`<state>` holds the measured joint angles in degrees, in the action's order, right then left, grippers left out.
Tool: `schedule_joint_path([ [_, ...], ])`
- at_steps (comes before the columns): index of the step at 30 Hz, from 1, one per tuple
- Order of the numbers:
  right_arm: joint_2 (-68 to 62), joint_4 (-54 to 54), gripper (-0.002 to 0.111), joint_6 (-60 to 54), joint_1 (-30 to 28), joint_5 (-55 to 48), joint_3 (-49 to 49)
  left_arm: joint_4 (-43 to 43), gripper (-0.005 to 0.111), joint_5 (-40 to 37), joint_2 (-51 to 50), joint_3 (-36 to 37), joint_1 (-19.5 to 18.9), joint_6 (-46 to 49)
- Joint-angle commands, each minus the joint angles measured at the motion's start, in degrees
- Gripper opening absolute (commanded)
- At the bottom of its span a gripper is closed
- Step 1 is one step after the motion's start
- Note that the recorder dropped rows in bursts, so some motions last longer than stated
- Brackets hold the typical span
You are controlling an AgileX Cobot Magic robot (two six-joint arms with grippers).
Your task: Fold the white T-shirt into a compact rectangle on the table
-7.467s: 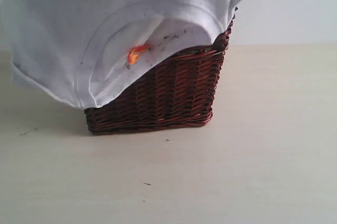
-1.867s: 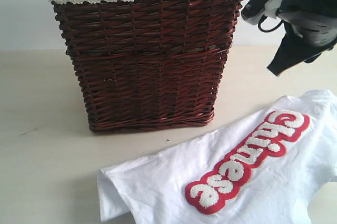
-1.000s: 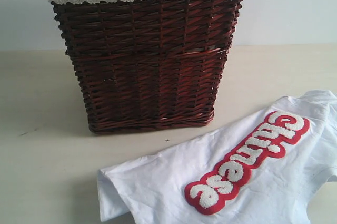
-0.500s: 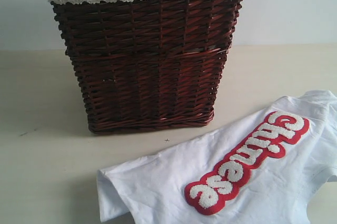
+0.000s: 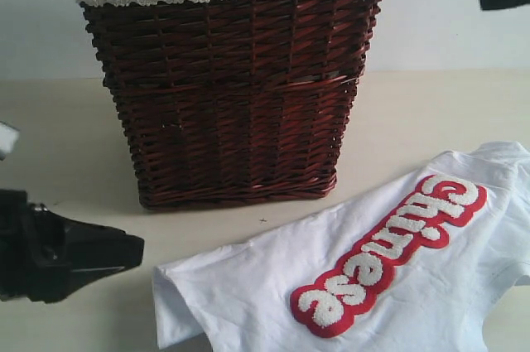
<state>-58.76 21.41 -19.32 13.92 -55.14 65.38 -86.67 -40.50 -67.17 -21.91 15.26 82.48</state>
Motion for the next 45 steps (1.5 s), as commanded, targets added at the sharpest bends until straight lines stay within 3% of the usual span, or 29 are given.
schedule_joint_path([
  [1, -0.4, -13.0, 0.04, 4.1, 11.3, -6.8, -3.9, -9.5, 0.042, -1.9, -8.7, 0.2, 0.3, 14.5],
  [2, -0.7, -23.2, 0.039, 18.0, 13.7, -9.1, -7.1, -12.3, 0.042, -2.1, -9.2, 0.2, 0.3, 18.1],
  [4, -1.2, -26.3, 0.038, 19.3, 15.8, -10.4, -13.8, -13.3, 0.042, -2.3, -9.3, 0.2, 0.3, 22.4],
  [5, -1.4, -23.5, 0.038, 18.5, 16.3, -8.5, -16.2, -13.3, 0.042, -2.3, -9.3, 0.4, 0.3, 22.6],
  [7, -2.7, -6.9, 0.038, 8.5, 19.4, 1.1, -23.5, -13.3, 0.042, -1.1, -9.6, 1.7, 0.3, 27.0],
  [9, -5.8, -0.7, 0.04, 4.4, 24.5, 9.9, -26.6, -13.3, 0.042, 0.8, -9.6, 1.9, 0.3, 27.9],
  [15, -20.7, -1.0, 0.045, 7.2, 40.9, 27.5, -23.7, -13.3, 0.042, 4.6, -9.6, 1.9, 0.3, 28.0],
  [18, -26.4, -3.3, 0.045, 8.6, 44.6, 31.1, -20.2, -13.3, 0.042, 7.6, -9.6, 1.9, 0.1, 27.8],
  [20, -32.0, -11.8, 0.045, 16.3, 47.2, 31.6, -15.6, -13.3, 0.042, 9.3, -9.6, 1.9, 0.1, 26.9],
  [24, -41.2, -33.9, 0.045, 36.0, 50.1, 23.7, -7.1, -13.3, 0.042, 14.0, -9.4, 1.9, 0.1, 25.0],
  [30, -46.6, -36.6, 0.045, 41.1, 52.1, 24.6, -6.1, -13.3, 0.042, 13.9, -9.2, 2.0, 0.1, 24.6],
  [35, -51.1, -50.2, 0.044, 53.2, 52.1, 17.9, -6.1, -13.3, 0.042, 13.7, -9.2, 2.4, 0.1, 24.6],
  [42, -44.5, -51.5, 0.011, 50.5, 52.1, 12.8, -6.1, -13.3, 0.042, -2.3, -12.1, 3.7, 0.2, 31.9],
  [45, -39.7, -51.9, 0.0, 48.0, 52.1, 8.9, -6.1, -13.3, 0.042, -4.8, -14.9, 3.7, 0.2, 34.5],
])
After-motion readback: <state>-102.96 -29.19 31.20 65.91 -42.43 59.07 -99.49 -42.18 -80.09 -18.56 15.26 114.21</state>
